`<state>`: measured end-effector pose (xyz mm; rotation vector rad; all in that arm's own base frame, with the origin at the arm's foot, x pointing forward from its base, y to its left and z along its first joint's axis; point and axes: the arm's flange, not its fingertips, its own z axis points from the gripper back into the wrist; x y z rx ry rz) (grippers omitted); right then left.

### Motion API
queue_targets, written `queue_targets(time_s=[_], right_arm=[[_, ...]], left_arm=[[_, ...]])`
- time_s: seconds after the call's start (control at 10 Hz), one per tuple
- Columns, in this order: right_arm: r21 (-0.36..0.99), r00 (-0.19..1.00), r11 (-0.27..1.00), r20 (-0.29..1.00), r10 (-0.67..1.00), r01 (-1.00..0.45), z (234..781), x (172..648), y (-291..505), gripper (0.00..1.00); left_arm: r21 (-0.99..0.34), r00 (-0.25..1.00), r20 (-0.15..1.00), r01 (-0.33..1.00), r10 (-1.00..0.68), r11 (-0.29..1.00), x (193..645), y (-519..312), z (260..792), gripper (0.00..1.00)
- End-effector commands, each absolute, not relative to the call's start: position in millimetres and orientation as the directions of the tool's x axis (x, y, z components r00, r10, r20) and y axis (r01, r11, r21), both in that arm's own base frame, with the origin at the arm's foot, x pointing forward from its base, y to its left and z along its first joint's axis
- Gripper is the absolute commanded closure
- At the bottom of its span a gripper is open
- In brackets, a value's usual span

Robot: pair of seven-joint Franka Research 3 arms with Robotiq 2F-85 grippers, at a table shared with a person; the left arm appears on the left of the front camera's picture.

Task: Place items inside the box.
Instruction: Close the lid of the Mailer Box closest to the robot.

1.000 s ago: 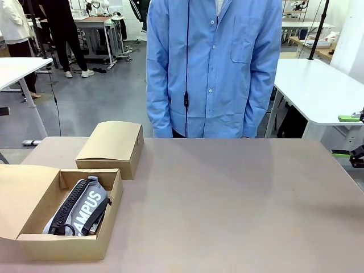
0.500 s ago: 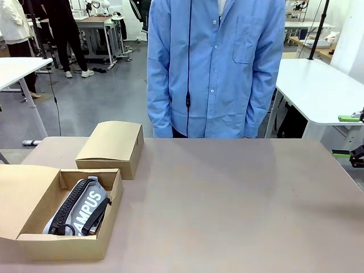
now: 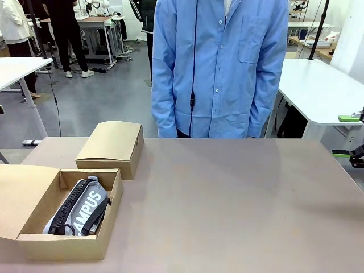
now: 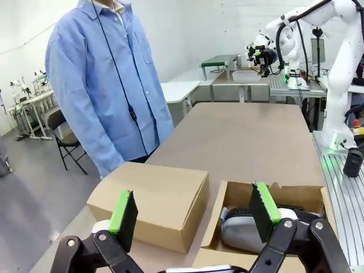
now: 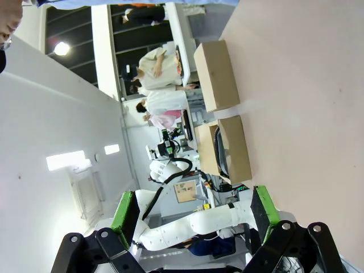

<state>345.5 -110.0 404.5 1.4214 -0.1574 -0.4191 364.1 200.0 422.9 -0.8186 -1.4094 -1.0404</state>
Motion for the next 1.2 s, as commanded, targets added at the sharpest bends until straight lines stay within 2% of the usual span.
queue_targets(time_s=[0.0,0.1,0.2,0.3,0.6,0.8,0.9,1.1], right_arm=[[0.978,0.913,0.066,-0.158,-0.376,0.197,408.9,347.1,-109.6,0.0],[0.978,0.913,0.066,-0.158,-0.376,0.197,408.9,347.1,-109.6,0.0],[0.978,0.913,0.066,-0.158,-0.376,0.197,408.9,347.1,-109.6,0.0],[0.978,0.913,0.066,-0.158,-0.376,0.197,408.9,347.1,-109.6,0.0],[0.978,0.913,0.066,-0.158,-0.376,0.197,408.9,347.1,-109.6,0.0],[0.978,0.913,0.066,-0.158,-0.376,0.197,408.9,347.1,-109.6,0.0],[0.978,0.913,0.066,-0.158,-0.376,0.197,408.9,347.1,-109.6,0.0],[0.978,0.913,0.066,-0.158,-0.376,0.197,408.9,347.1,-109.6,0.0]], left_arm=[[0.277,-0.219,0.952,0.915,-0.216,0.294,362.6,195.8,412.0,0.0],[0.36,-0.296,0.912,0.909,-0.282,0.208,361.6,199.0,404.2,0.0],[0.532,-0.455,0.81,0.835,-0.372,0.138,361.7,210.5,394.8,0.0],[0.566,-0.494,0.771,0.821,-0.403,0.077,360.0,226.4,388.8,0.0],[0.5,-0.445,0.804,0.865,-0.394,0.044,364.0,264.7,378.1,0.0],[0.408,-0.387,0.72,0.907,-0.576,-0.1,373.1,281.0,346.1,0.0],[0.381,-0.388,0.704,0.913,-0.595,-0.144,374.6,283.7,335.1,0.0],[0.368,-0.353,0.633,0.92,-0.689,-0.134,380.1,296.7,325.5,0.0]])
